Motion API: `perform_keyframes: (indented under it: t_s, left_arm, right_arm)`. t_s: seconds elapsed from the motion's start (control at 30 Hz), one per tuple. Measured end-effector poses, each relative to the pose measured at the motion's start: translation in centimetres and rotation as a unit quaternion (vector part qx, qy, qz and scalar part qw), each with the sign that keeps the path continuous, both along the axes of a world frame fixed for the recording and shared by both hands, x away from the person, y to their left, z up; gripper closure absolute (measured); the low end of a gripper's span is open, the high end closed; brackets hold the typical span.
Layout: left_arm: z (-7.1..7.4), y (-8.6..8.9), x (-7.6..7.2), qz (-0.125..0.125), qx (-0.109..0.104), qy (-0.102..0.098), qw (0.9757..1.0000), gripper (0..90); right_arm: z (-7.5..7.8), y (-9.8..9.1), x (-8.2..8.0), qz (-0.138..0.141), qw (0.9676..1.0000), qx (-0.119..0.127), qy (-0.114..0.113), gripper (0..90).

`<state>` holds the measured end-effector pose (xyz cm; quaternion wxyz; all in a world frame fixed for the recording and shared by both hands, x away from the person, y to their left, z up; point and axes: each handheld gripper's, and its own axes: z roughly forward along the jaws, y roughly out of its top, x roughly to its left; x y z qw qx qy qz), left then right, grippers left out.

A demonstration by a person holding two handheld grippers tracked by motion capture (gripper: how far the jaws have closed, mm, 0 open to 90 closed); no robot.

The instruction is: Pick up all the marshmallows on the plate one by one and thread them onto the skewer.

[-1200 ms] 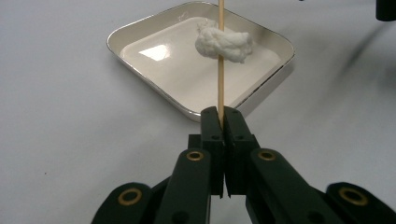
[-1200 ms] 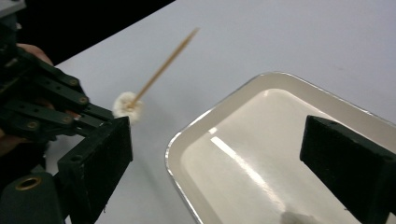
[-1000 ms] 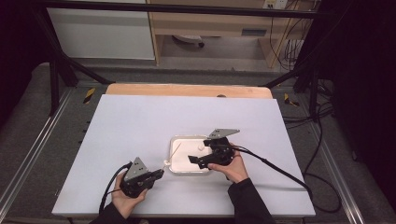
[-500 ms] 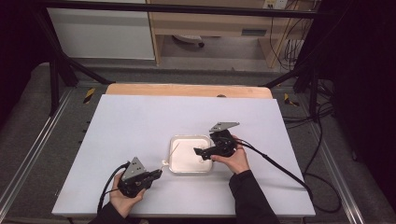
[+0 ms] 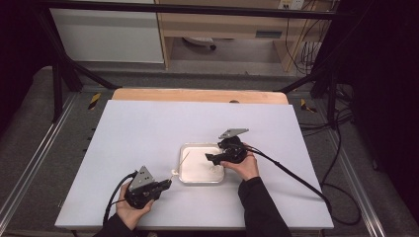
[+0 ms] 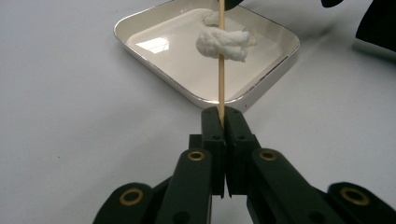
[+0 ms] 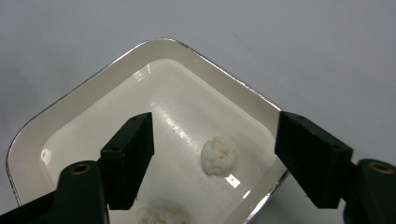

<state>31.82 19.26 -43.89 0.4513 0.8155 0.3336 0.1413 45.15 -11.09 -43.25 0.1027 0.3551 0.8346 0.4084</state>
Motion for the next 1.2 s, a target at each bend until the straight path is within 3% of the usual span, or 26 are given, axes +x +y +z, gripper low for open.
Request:
perform_keyframes:
  t_s: [0.53,0.93,1.2]
  left_arm:
    - [0.0,0.0,0.0,-0.001,-0.001,0.0,1.0,88.2]
    - [0.0,0.0,0.0,0.0,-0.002,0.0,1.0,88.2]
    - [0.0,0.0,0.0,0.0,-0.002,0.0,1.0,88.2]
  right_arm:
    - [-1.6,0.4,0.4,-0.001,0.9995,-0.028,0.011,55.9]
    - [-1.7,0.5,0.1,0.005,0.9994,-0.035,-0.005,67.9]
    - [-1.7,0.5,0.1,0.001,0.9996,-0.03,-0.001,69.9]
